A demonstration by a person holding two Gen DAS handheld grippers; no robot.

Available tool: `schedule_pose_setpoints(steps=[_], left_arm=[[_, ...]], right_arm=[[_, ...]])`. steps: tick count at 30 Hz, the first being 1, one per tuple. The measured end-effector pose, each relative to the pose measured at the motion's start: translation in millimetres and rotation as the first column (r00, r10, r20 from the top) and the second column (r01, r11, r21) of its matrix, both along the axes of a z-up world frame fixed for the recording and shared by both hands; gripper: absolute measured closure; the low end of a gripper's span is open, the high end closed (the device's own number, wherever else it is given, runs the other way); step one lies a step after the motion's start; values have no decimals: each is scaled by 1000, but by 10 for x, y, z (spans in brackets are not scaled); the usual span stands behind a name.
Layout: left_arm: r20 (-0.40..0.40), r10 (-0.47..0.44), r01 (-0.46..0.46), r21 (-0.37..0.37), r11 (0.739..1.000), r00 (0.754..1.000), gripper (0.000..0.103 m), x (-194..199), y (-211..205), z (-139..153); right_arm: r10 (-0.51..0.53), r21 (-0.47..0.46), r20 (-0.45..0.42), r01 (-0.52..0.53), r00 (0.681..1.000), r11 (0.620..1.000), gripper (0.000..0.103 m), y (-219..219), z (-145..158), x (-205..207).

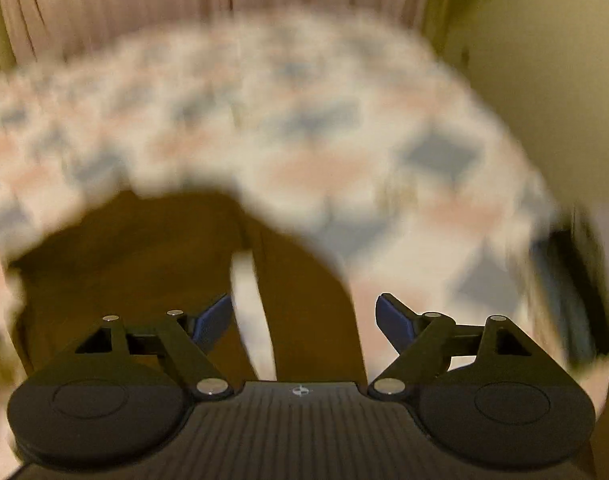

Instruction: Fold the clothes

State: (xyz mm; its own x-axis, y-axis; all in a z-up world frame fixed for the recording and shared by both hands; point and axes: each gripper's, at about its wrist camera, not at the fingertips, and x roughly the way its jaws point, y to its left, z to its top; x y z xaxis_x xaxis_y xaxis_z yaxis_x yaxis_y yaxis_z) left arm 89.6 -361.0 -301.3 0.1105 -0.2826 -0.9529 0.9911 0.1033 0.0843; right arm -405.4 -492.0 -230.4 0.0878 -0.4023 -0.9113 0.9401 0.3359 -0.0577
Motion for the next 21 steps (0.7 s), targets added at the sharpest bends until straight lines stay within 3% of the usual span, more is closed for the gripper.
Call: schedule_pose_setpoints(steps=[2, 4, 6, 8, 11, 13, 15, 16, 17, 18, 19, 20, 21], left_arm=[[-30, 92, -90, 64, 994, 995, 62, -113, 362, -168], [-105, 184, -176, 87, 981, 977, 62, -231, 628, -281], [-178, 283, -268, 100, 958, 943, 59, -414, 895, -329], [-217, 367, -352, 104, 930, 905, 50, -538, 1106, -414], [-192, 452, -436, 119, 892, 871, 49, -620, 1345, -499], [-183, 480, -463, 128, 877, 858, 45, -627, 1410, -577], [-152, 476, -456, 145, 878, 866, 47, -593, 1358, -736], [-144, 466, -445, 155, 882, 873, 65, -601, 1312, -810], [-140, 448, -425, 168, 889, 883, 94, -617, 1274, -831], [-129, 432, -408, 175, 896, 893, 97, -653, 1236, -834], [-114, 409, -388, 170, 906, 905, 98, -689, 1204, -801], [-99, 380, -361, 167, 917, 920, 98, -722, 1185, -734], [-97, 364, -346, 161, 924, 926, 99, -730, 1195, -641]], right_arm=[[38, 100, -15, -36, 999, 994, 25, 211, -372, -146], [59, 190, 41, -66, 997, 979, 30, 324, -632, -261], [56, 260, 131, -89, 990, 961, 30, 328, -774, -343], [50, 300, 237, -122, 970, 946, 30, 263, -870, -409], [63, 325, 354, -186, 933, 927, 30, 90, -922, -351], [115, 316, 387, -249, 915, 916, 30, -13, -1020, -246], [154, 320, 391, -291, 908, 902, 30, -103, -1133, -117], [175, 329, 379, -309, 909, 893, 30, -127, -1212, -41], [192, 349, 356, -320, 915, 881, 35, -147, -1320, 28], [196, 381, 348, -329, 917, 864, 46, -174, -1417, 102], [189, 422, 347, -333, 919, 843, 83, -166, -1480, 142], [178, 453, 351, -333, 919, 827, 96, -162, -1495, 170], [180, 457, 362, -342, 915, 821, 96, -127, -1439, 165]])
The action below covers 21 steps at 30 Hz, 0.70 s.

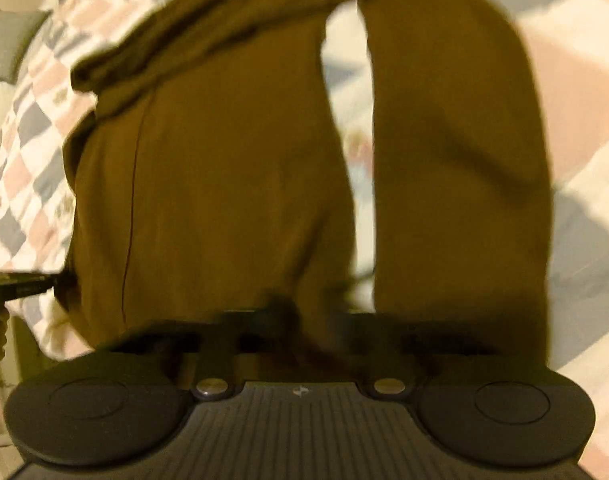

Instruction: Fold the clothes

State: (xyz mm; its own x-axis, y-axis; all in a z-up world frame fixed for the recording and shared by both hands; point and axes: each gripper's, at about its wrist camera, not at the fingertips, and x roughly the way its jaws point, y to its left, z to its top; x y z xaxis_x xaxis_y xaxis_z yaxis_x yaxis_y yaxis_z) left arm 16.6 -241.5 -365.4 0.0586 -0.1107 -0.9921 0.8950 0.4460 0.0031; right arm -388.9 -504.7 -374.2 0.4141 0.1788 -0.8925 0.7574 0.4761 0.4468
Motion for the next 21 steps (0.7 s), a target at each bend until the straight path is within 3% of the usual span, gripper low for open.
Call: schedule_pose_setpoints(steps=[3, 6, 9, 10, 11, 12, 13, 14, 15, 16, 18, 20, 21], left_arm=[[-15, 8, -9, -66, 998, 1000, 99, 87, 176, 506], [37, 9, -7, -53, 999, 999, 98, 196, 409, 813], [82, 34, -39, 58, 998, 996, 95, 198, 462, 576], [91, 35, -46, 117, 992, 995, 94, 176, 438, 433], [130, -14, -14, 213, 977, 991, 91, 122, 393, 249], [165, -57, 10, 276, 961, 985, 91, 48, 344, 173], [186, -82, 23, 300, 954, 979, 85, -9, 296, 169], [191, -92, 33, 291, 956, 977, 71, -34, 244, 249], [219, -117, 54, 275, 960, 969, 70, -64, 150, 383], [248, -143, 76, 259, 963, 958, 73, -96, 53, 518], [317, -263, 216, 174, 961, 911, 73, -276, -266, 811], [372, -379, 376, 82, 923, 847, 72, -536, -699, 922], [398, -430, 454, 37, 890, 810, 72, -673, -941, 937]], right_arm=[[-2, 41, 48, 0, 999, 999, 97, 78, 248, -86], [-11, 91, 40, 8, 999, 996, 100, 150, 329, -181], [-66, 120, -20, 68, 998, 990, 99, 188, 56, -184], [-81, 131, -56, 87, 995, 987, 90, 176, -15, -136], [-94, 141, -90, 106, 991, 984, 75, 163, -81, -88], [-98, 137, -98, 111, 990, 984, 68, 133, -43, -47], [-94, 119, -68, 101, 993, 988, 59, 96, 53, -26], [-79, 81, -37, 82, 996, 993, 54, 66, 182, -11], [-64, 28, -30, 64, 998, 998, 52, 23, 319, 3], [-59, -30, -40, 58, 997, 998, 46, -33, 429, 7], [-92, -130, -62, 83, 994, 988, 38, -178, 512, 4], [-144, -196, -75, 126, 987, 972, 37, -345, 513, -16], [-187, -200, -79, 168, 979, 965, 37, -423, 461, -8]])
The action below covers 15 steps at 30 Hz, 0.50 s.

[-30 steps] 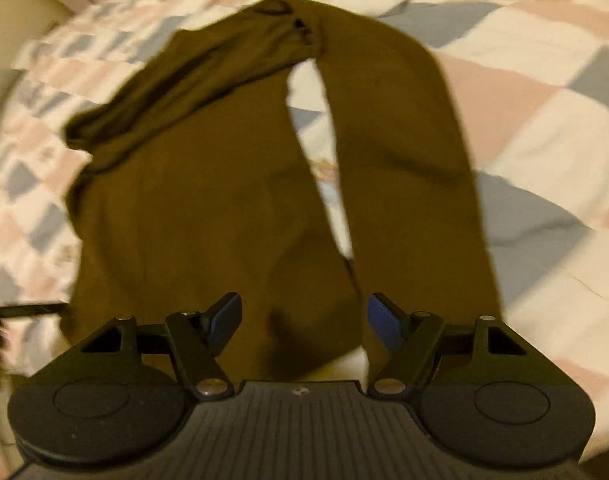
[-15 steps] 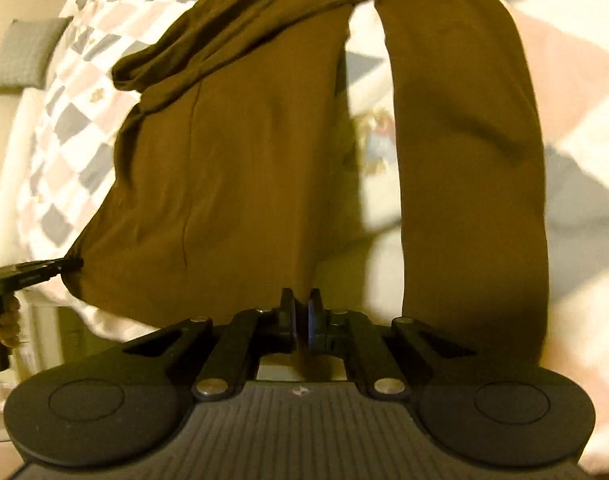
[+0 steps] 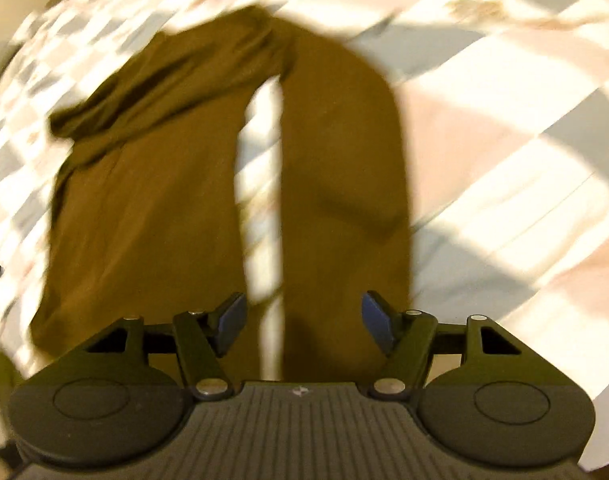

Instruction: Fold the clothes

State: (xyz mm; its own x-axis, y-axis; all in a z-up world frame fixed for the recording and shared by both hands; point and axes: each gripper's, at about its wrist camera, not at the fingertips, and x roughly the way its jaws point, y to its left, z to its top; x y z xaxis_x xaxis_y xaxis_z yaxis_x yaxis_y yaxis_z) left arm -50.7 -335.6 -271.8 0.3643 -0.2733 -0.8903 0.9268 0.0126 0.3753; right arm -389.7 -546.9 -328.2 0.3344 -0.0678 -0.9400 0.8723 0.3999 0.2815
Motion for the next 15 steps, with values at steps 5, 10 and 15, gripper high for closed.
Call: schedule_pose_setpoints(steps=[5, 10, 15], left_arm=[[116, -471, 483, -131, 866, 875, 72, -877, -1160, -396], [188, -670, 691, -80, 718, 718, 71, -1279, -1868, -1000], [218, -699, 716, 3, 698, 681, 72, -1236, -2209, -1502]], right_arm=[[-95, -33, 26, 95, 995, 995, 37, -180, -143, 147], [-142, -30, 64, 144, 988, 989, 36, -200, -127, -27], [-234, 1, 60, 234, 970, 972, 36, -140, -155, -294]])
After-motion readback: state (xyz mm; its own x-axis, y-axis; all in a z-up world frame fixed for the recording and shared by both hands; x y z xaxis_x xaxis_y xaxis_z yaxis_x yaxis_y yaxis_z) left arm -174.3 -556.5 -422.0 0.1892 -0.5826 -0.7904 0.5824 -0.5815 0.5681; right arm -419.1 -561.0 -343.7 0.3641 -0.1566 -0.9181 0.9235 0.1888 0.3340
